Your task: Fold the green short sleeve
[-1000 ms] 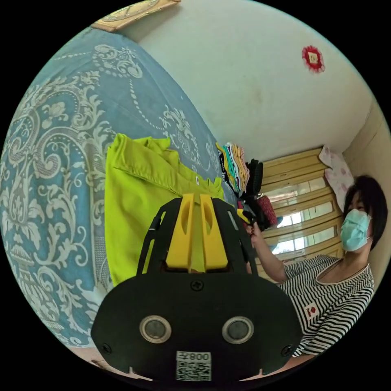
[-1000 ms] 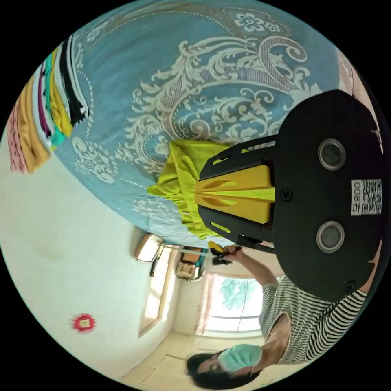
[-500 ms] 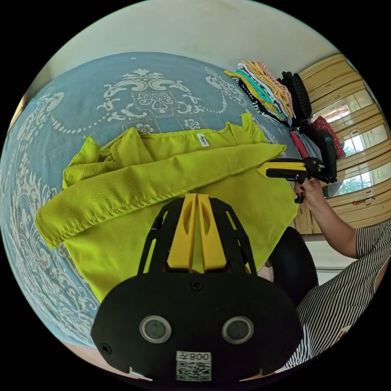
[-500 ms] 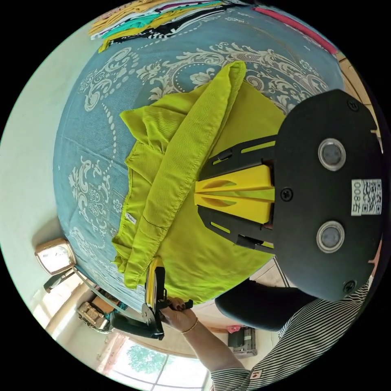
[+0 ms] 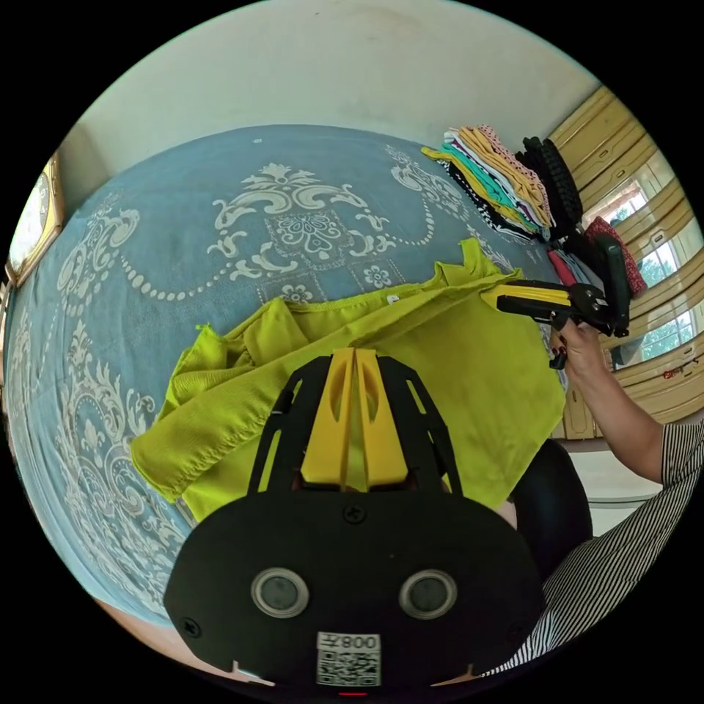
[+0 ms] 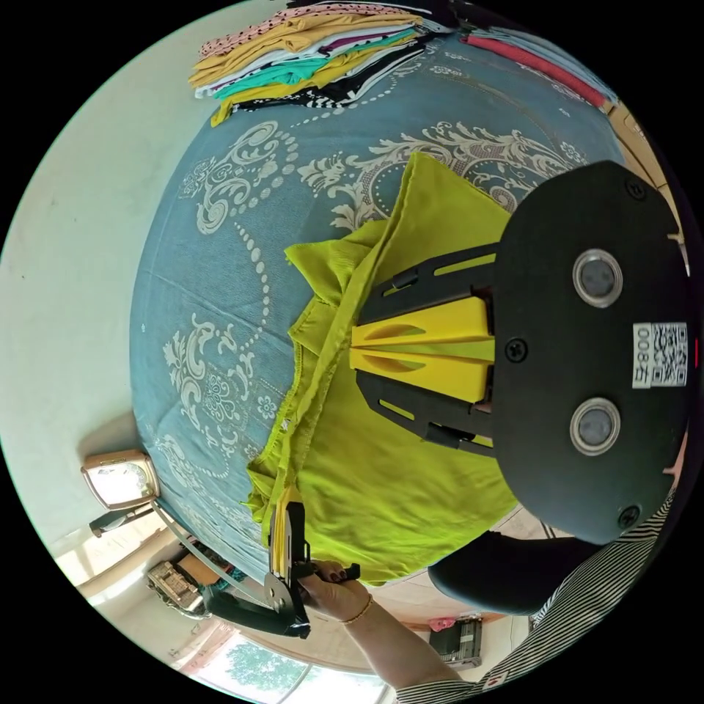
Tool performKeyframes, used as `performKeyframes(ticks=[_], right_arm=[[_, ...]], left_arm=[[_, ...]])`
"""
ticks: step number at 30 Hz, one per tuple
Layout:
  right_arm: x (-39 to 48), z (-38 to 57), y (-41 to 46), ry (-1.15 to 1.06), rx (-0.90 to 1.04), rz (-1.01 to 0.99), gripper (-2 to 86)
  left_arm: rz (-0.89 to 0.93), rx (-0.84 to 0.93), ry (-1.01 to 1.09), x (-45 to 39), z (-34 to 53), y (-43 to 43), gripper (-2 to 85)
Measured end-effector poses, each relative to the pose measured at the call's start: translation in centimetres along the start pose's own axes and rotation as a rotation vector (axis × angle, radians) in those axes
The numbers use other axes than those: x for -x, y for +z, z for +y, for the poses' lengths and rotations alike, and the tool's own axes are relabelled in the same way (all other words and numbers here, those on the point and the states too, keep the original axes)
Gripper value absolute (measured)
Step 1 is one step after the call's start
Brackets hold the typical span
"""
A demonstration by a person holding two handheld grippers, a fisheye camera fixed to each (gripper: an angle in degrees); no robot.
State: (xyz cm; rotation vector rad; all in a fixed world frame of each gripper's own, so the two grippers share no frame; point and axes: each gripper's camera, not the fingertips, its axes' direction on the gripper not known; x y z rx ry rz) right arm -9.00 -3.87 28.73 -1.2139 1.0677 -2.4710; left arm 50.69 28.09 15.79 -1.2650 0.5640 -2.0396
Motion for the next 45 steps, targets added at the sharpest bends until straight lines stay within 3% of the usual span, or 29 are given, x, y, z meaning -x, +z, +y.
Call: performKeyframes(ticks=[8, 13, 18, 23, 31, 37, 45], right_arm=[[-2.0, -0.9, -4.4, 0.05, -0.079, -0.019, 0.1], [-3.2, 2.1, -6.2, 0.087, -0.091, -0.025, 0.0], [-6.0, 4.7, -7.0, 0.176, -0.085, -0.022, 0.1], [-7.6, 5.8, -6.4, 0.198, -0.039, -0.043, 0.1], [-10.5, 12.7, -12.1, 0.241, -0.138, 0.028, 0.1], [-15.5, 15.8, -8.9, 0.345, -0.012, -0.01, 0.1], [-16.2, 24.9, -13.6, 0.32, -0.077, -0.043, 0.1]], left_arm=[[-0.095, -0.139, 0.018, -1.3, 2.1, -4.5, 0.2], [-0.189, -0.093, 0.023, -0.8, 5.7, -5.1, 0.2], [-0.245, -0.08, -0.127, 4.0, 8.0, -5.8, 0.3], [-0.146, -0.063, -0.206, 7.6, 10.3, -6.0, 0.4], [-0.188, -0.085, -0.14, 7.2, 18.8, -9.6, 0.3], [-0.135, -0.016, -0.219, 10.9, 23.0, -8.4, 0.3], [-0.1, -0.125, -0.314, 15.0, 34.7, -16.1, 1.8]])
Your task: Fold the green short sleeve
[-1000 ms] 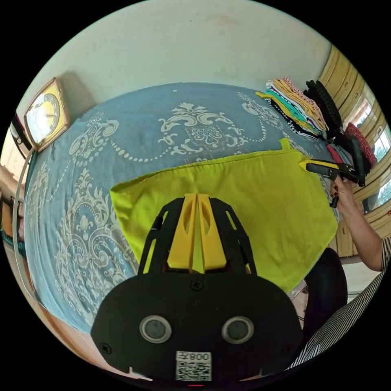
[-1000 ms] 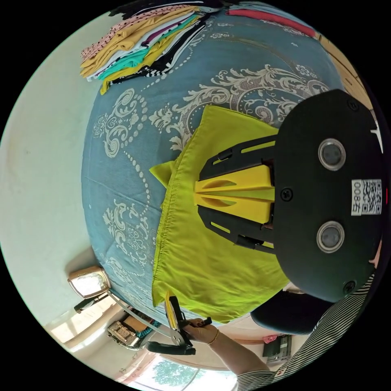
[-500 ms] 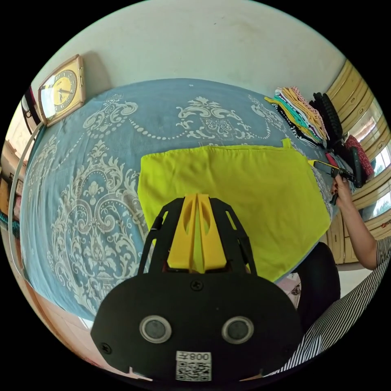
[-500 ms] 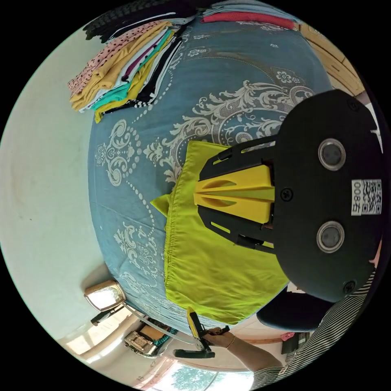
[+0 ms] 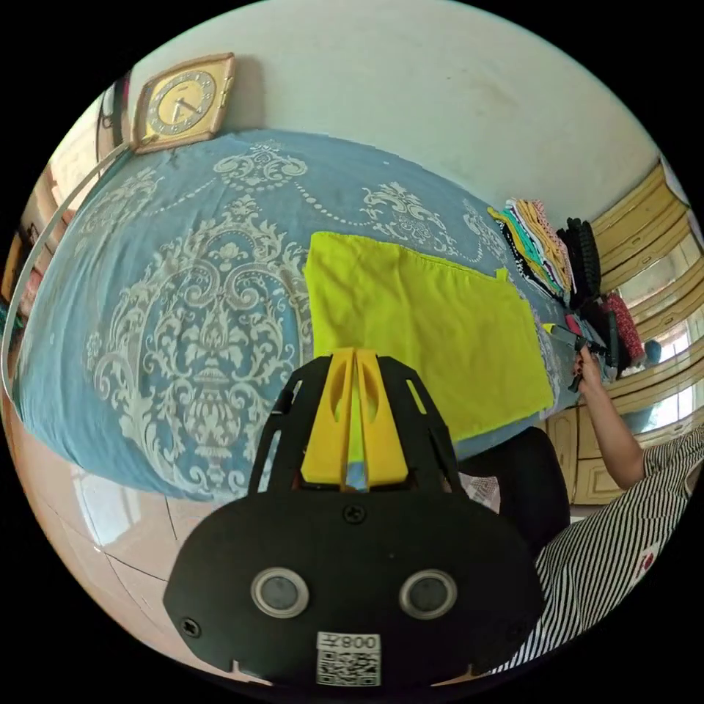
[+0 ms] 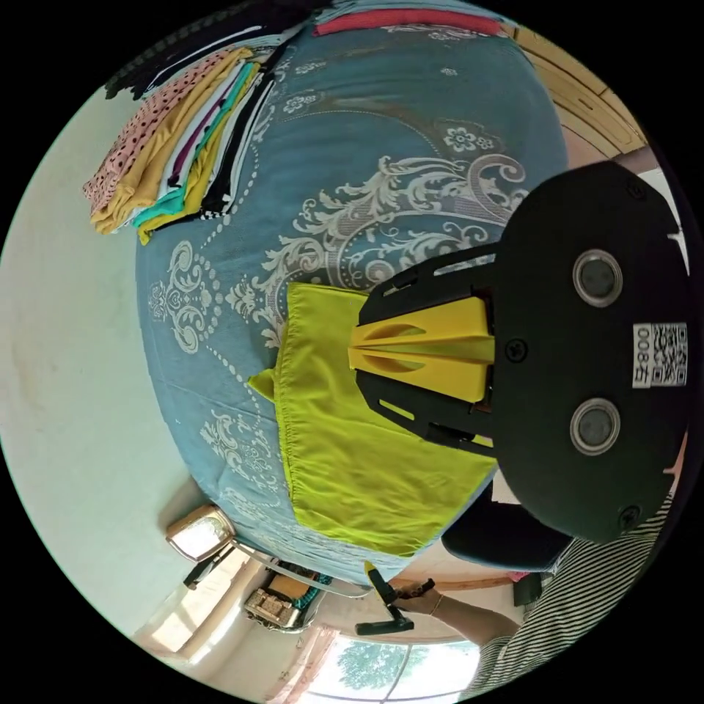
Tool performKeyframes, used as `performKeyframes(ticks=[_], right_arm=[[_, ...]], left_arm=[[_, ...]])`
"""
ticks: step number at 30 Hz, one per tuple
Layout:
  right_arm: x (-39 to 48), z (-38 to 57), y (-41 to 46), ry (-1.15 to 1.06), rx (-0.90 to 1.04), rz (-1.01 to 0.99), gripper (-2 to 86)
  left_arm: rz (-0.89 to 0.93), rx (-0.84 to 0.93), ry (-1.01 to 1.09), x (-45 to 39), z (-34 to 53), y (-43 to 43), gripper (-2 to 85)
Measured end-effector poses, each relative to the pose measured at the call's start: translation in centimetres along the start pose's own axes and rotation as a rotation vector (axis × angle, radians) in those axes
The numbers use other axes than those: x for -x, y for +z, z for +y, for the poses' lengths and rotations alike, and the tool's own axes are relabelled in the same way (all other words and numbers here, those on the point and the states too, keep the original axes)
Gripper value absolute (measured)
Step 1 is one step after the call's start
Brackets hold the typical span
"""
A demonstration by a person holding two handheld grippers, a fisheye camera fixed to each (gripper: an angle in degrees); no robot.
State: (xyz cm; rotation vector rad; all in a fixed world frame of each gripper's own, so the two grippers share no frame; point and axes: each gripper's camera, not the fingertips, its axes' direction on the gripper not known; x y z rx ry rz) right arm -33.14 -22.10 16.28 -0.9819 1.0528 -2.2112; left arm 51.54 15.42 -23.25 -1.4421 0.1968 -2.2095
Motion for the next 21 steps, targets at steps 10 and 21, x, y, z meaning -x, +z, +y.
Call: performKeyframes(ticks=[10, 21], right_arm=[[-8.3, 20.5, -3.5, 0.227, -0.013, -0.371, 2.6], [-13.2, 34.5, -0.8, 0.397, 0.008, -0.47, 7.4]], left_arm=[[0.34, 0.056, -0.276, 12.6, 11.9, -0.7, 7.5], [0.418, 0.091, -0.322, 16.2, 13.8, 0.0, 3.5]])
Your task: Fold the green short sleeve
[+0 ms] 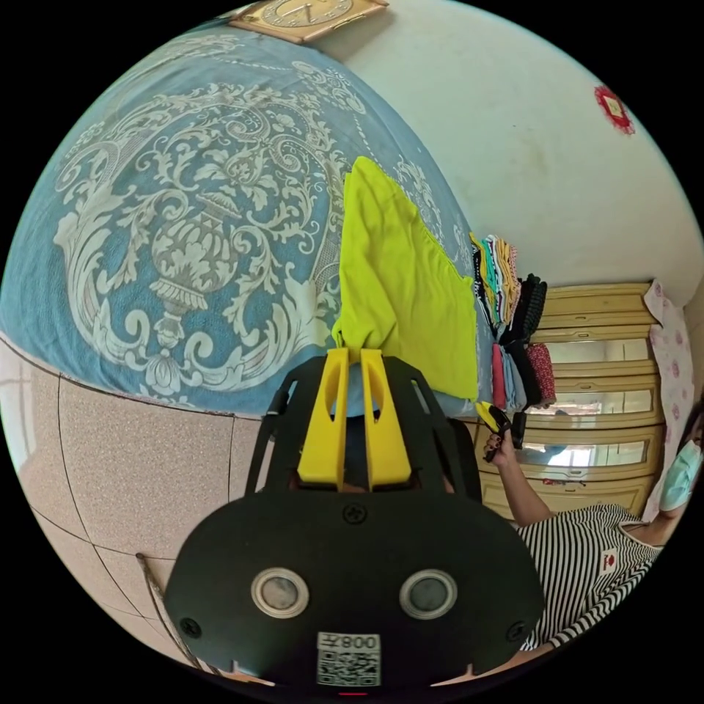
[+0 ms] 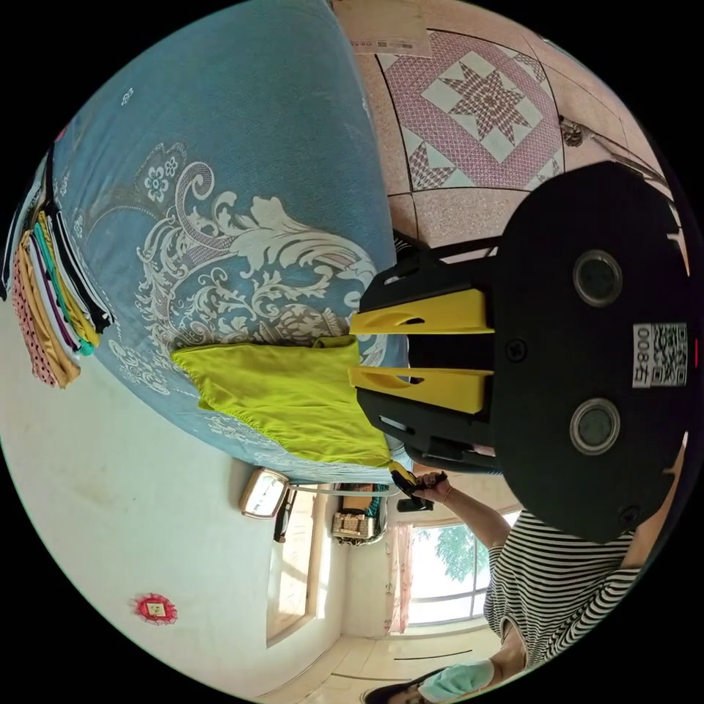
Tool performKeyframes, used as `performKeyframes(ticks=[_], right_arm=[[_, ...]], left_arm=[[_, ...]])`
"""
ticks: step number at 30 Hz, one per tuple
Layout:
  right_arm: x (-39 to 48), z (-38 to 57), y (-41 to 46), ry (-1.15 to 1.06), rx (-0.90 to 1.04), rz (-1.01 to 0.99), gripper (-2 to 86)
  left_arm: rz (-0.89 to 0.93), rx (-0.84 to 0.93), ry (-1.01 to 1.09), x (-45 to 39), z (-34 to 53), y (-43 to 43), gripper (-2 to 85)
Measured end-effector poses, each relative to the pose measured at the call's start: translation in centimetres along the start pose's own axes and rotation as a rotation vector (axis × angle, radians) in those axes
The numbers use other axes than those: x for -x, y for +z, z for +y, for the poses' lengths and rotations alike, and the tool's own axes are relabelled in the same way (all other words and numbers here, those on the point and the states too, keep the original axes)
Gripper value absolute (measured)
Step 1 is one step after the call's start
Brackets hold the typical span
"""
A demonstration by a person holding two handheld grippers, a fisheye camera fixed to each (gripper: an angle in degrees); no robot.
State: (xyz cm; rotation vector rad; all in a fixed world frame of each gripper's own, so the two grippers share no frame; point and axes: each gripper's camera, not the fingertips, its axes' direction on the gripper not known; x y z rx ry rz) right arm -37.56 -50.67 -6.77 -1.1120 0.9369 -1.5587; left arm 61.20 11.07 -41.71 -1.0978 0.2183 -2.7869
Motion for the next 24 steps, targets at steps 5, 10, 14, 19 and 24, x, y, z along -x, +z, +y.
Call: performKeyframes(ticks=[5, 10, 14, 19, 24], right_arm=[[-2.6, 1.8, 2.1, 0.034, 0.011, -0.04, 7.7], [-4.1, 3.9, 3.6, 0.05, 0.005, -0.067, 5.4], [-4.6, 5.5, 4.6, 0.035, 0.037, -0.059, 2.2], [-4.0, 6.7, 4.8, -0.015, 0.094, -0.041, 0.9], [-2.6, 8.0, 3.8, -0.075, 0.122, -0.039, 0.4]], left_arm=[[-0.002, 0.002, 0.001, -0.6, 0.0, -1.2, 2.8], [-0.027, 0.021, 0.021, -2.1, -0.4, -2.6, 2.3], [-0.046, 0.031, 0.043, -4.0, -0.9, -4.2, 2.0], [-0.068, 0.041, 0.086, -6.8, -1.3, -6.5, 1.8], [-0.067, 0.05, 0.123, -10.2, -1.2, -8.0, 1.6]])
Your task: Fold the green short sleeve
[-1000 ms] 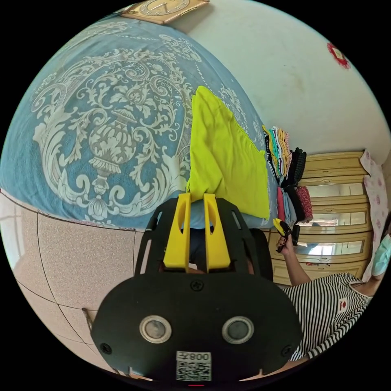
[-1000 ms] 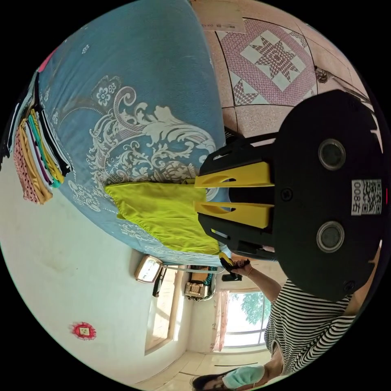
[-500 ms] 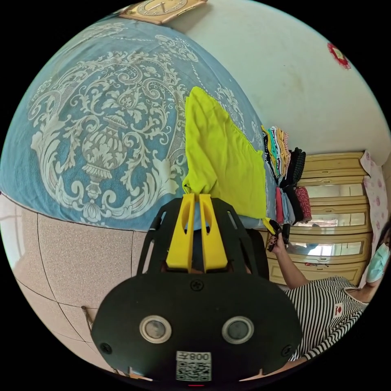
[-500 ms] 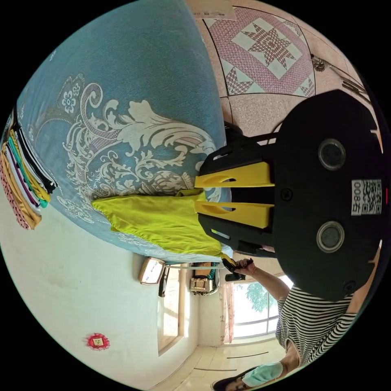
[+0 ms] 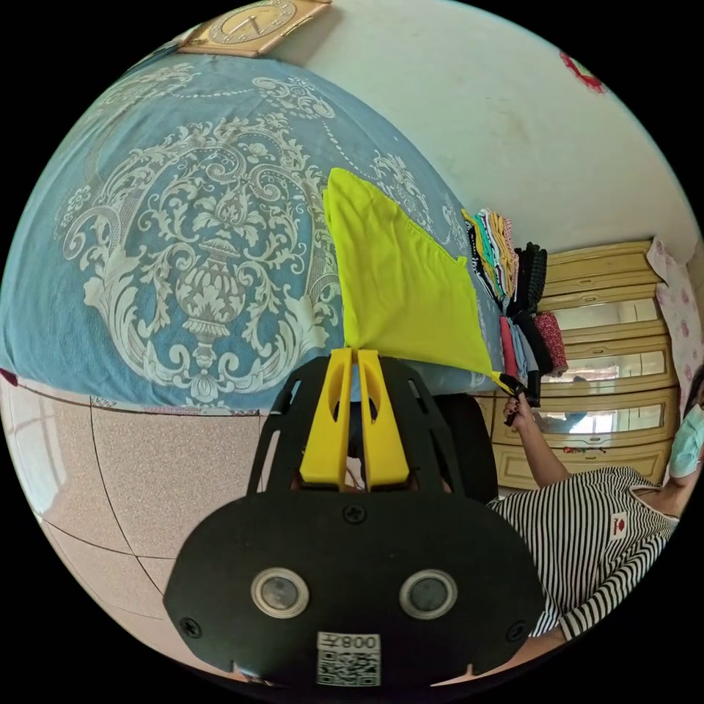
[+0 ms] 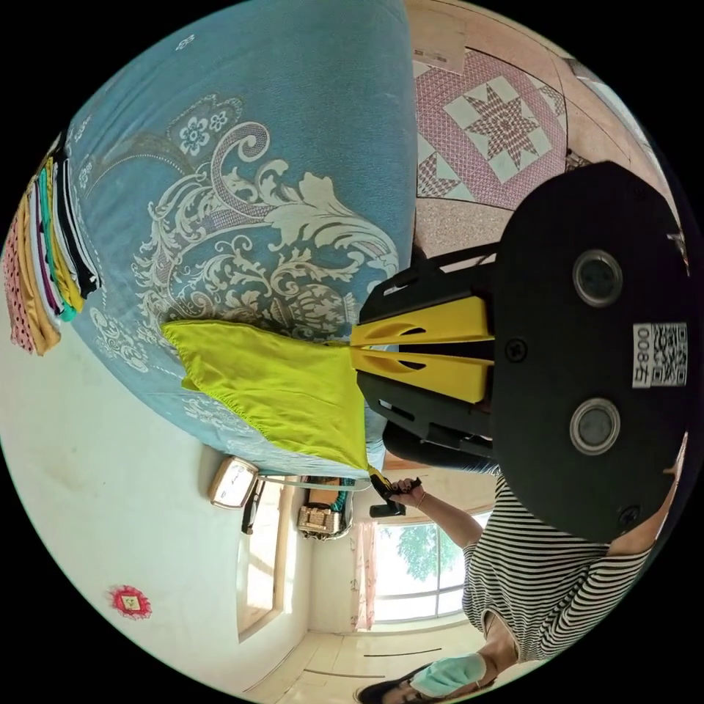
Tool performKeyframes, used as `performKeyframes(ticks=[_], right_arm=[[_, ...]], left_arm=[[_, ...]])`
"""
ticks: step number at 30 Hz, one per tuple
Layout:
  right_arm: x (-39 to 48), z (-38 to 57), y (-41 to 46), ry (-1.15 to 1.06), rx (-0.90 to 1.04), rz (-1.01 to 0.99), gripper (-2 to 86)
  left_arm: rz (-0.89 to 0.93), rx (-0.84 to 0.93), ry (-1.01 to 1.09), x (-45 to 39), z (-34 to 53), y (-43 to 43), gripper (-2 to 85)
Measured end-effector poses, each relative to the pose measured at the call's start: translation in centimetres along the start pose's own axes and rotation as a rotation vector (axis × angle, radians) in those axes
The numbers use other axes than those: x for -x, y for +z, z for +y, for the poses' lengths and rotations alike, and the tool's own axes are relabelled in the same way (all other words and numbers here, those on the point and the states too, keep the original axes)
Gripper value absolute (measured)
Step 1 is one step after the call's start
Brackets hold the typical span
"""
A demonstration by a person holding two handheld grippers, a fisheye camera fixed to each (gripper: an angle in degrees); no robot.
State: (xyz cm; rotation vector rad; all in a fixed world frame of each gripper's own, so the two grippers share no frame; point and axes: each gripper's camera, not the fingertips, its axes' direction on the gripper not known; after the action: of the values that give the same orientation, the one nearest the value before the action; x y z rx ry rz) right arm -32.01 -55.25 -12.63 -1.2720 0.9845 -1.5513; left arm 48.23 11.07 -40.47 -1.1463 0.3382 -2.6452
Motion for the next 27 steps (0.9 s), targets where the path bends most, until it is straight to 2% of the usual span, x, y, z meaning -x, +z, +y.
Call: performKeyframes(ticks=[5, 8, 14, 19, 27], right_arm=[[-1.1, 1.5, 3.7, 0.062, 0.076, 0.049, 0.4], [-2.7, 3.3, 4.7, 0.132, 0.028, -0.019, 0.3], [-3.2, 6.1, 6.0, 0.149, 0.003, -0.069, 0.2], [-2.5, 7.7, 6.7, 0.129, -0.02, -0.105, 0.3], [-2.8, 10.8, 8.6, 0.132, -0.078, -0.128, 4.2]], left_arm=[[0.006, 0.045, -0.108, -1.4, 0.2, 1.6, 1.5], [0.036, 0.013, -0.142, -3.4, 0.3, 0.9, 1.3], [-0.054, -0.039, -0.155, -9.7, 0.3, -2.6, 0.5], [-0.03, -0.079, 0.053, -20.9, -1.7, -3.5, 1.0], [0.008, 0.231, 0.641, -50.8, -6.8, 9.3, 2.2]])
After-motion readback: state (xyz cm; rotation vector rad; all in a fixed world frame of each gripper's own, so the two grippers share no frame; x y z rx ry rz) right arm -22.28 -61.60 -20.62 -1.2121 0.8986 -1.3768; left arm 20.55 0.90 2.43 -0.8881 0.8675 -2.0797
